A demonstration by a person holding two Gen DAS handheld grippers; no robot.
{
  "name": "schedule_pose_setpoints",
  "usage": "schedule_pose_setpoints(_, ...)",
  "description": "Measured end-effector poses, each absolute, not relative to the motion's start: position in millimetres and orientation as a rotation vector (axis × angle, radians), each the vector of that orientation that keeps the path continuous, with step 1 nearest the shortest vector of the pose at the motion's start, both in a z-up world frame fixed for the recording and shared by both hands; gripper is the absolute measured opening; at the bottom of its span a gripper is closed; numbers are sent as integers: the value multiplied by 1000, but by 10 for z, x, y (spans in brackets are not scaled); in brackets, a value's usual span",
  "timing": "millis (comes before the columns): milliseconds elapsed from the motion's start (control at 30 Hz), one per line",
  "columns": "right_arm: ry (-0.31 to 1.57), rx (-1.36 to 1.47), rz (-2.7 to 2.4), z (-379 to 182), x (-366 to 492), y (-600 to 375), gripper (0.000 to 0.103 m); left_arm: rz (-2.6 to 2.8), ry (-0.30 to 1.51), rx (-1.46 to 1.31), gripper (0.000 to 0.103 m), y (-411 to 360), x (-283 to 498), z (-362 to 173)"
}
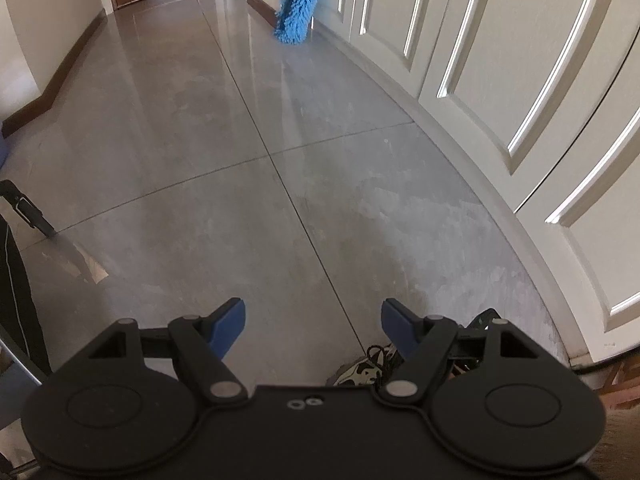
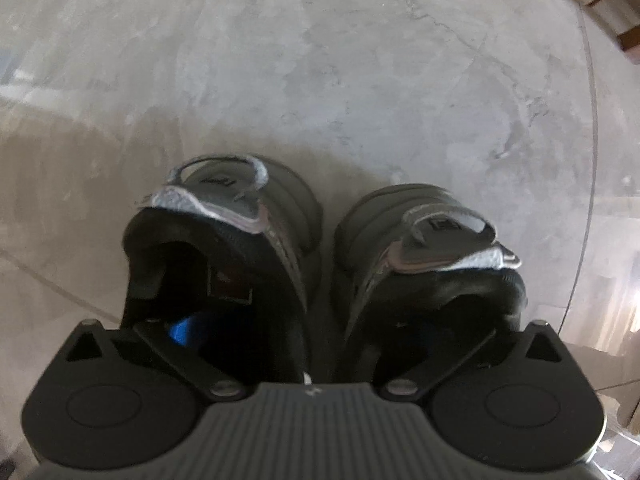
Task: Organize scattered shoes
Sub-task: 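Grasp both black-and-white sneakers at their heels with the right tool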
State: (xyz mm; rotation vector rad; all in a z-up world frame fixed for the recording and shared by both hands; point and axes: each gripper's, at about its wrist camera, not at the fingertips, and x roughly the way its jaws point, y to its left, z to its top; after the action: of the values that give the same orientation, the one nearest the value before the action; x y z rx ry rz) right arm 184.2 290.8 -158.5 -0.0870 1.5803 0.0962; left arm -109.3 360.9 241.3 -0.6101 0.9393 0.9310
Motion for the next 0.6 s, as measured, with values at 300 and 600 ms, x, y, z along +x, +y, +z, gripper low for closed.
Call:
schedule_pose_setpoints(300, 1521, -67, 96, -1487, 1768, 2817, 103, 919, 968, -591, 75, 3661, -1066, 2240)
schedule_pose_setpoints(600, 1521, -76, 118, -1361, 1773, 2731, 89, 876, 989, -579, 75, 3607, -921, 2212)
